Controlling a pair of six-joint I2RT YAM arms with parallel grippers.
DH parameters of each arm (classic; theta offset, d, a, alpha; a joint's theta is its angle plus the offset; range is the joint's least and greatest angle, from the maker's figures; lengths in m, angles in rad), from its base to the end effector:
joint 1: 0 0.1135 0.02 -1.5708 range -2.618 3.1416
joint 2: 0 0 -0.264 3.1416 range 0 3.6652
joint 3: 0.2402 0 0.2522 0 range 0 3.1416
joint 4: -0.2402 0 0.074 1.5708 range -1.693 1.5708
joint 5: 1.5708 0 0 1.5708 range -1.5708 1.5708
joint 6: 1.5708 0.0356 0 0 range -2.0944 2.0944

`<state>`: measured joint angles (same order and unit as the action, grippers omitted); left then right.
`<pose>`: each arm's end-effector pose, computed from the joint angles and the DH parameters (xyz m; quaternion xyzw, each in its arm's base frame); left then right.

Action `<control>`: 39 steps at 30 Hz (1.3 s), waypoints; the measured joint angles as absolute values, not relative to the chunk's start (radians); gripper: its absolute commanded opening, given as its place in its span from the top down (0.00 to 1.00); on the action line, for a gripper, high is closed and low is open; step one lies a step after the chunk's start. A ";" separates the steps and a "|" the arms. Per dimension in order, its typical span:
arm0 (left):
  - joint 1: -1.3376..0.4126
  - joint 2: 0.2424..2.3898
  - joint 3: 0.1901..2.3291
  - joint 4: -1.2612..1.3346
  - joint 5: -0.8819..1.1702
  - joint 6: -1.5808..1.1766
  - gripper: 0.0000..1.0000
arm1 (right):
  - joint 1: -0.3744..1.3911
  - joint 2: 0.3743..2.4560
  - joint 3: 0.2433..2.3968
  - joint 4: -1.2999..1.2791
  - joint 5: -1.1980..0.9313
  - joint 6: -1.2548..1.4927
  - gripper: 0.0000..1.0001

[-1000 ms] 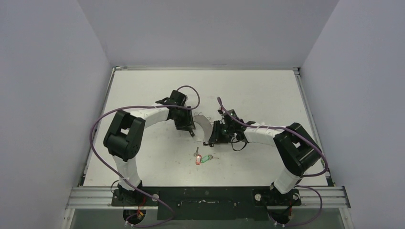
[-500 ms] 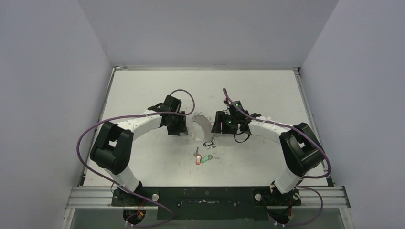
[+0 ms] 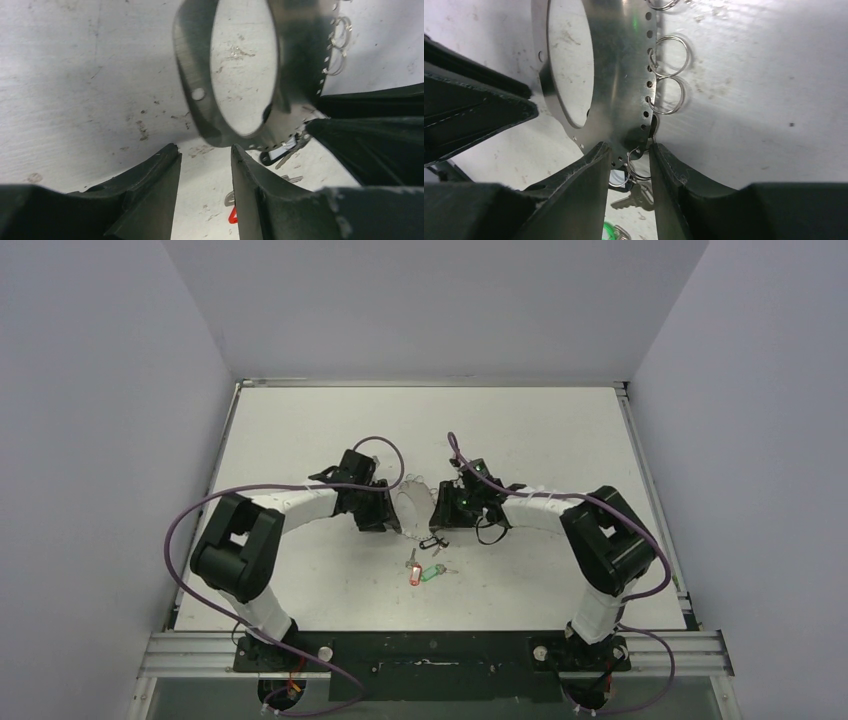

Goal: Put the keys on the keyring
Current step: Adjust the keyring at the center of the board.

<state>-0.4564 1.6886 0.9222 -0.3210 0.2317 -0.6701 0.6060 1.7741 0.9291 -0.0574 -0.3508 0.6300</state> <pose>0.2833 -0.1482 0.1528 -0.0753 0.9619 -0.2218 0.1411 0.2785 0.2079 0.1443 -0.0461 0.9308 0.3215 0.1677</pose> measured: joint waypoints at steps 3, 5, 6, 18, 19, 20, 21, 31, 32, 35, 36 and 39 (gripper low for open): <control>-0.456 1.709 0.933 -0.295 0.256 -0.677 0.61 | 0.629 1.774 0.903 -0.002 -0.368 0.665 0.65; -0.456 1.733 0.959 -0.295 0.265 -0.676 0.61 | 0.641 1.774 0.887 0.031 -0.378 0.687 0.65; -0.455 1.747 0.978 -0.301 0.265 -0.670 0.61 | 0.648 1.773 0.880 0.046 -0.381 0.696 0.65; -0.450 1.815 1.110 -0.416 0.171 -0.561 0.58 | 0.682 1.693 0.865 -0.060 -0.336 0.667 0.41; -0.450 1.812 1.112 -0.427 0.156 -0.551 0.57 | 0.682 1.672 0.865 -0.089 -0.317 0.648 0.40; -0.450 1.807 1.112 -0.439 0.139 -0.538 0.57 | 0.682 1.651 0.865 -0.117 -0.298 0.627 0.40; -0.450 1.802 1.112 -0.452 0.126 -0.531 0.57 | 0.682 1.627 0.867 -0.142 -0.280 0.607 0.39; -0.450 1.582 1.074 -0.545 -0.004 -0.455 0.55 | 0.682 1.447 0.919 -0.284 -0.144 0.432 0.39; -0.450 1.556 1.064 -0.546 -0.009 -0.454 0.55 | 0.682 1.447 0.933 -0.294 -0.136 0.425 0.40; -0.450 1.483 1.024 -0.546 -0.020 -0.458 0.54 | 0.689 1.460 0.965 -0.316 -0.117 0.418 0.43; -0.450 1.457 1.007 -0.546 -0.022 -0.462 0.54 | 0.696 1.470 0.978 -0.324 -0.108 0.418 0.44; -0.450 1.384 0.954 -0.539 -0.022 -0.492 0.54 | 0.733 1.517 1.017 -0.348 -0.075 0.422 0.48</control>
